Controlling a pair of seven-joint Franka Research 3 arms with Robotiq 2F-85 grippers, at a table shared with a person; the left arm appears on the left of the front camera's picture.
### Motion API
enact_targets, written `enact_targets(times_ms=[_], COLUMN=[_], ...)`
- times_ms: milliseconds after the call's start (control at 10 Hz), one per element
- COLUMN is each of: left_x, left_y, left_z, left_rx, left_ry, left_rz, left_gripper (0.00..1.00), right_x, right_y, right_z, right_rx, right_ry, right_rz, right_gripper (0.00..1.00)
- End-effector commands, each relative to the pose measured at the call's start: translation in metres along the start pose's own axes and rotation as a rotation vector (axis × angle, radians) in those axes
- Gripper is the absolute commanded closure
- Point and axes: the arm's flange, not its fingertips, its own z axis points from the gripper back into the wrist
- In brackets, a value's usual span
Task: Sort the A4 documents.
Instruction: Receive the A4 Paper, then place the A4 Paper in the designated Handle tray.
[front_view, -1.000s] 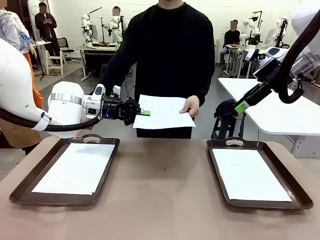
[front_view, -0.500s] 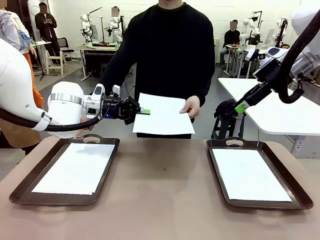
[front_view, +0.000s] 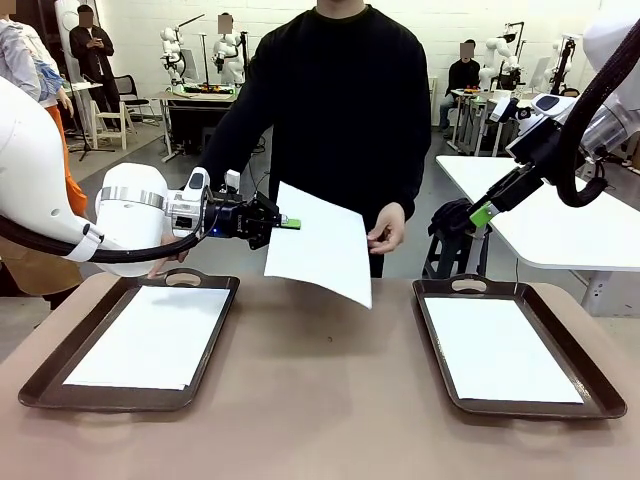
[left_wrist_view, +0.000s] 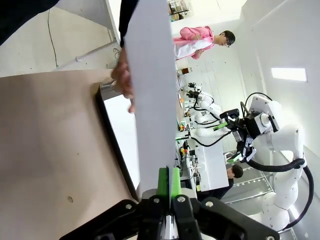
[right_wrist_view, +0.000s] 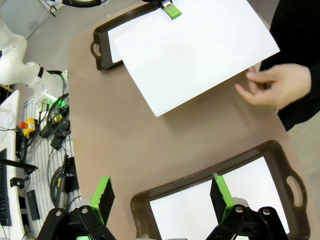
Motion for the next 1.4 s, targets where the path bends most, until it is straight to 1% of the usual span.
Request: enact_targets(times_ms=[0,1000,1200,1300], left_x=[0.000,0.000,-0.003,-0.005], left_y=[0.000,0.000,-0.034,-0.045], left_z=[0.000,0.000,0.018,0.034], left_rx=[0.005,0.000,0.077,0.089], left_ry=[0.005,0.000,0.114,0.179], left_rz=[-0.002,0.000,-0.078,-0.021], left_gripper=[1.00,0.99,0.99,0.99], right_x=[0.000,0.000,0.000,0.000], right_y=[-0.001,-0.001,-0.001,-0.001], right_z=[-0.001,-0.001,-0.001,-0.001], right_rx=[0.001,0.001,0.001,0.001], right_ry=[0.001,0.001,0.001,0.001], right_rz=[-0.001,-0.001,-0.001,-0.001], right_gripper=[0.00,0.00,0.00,0.00])
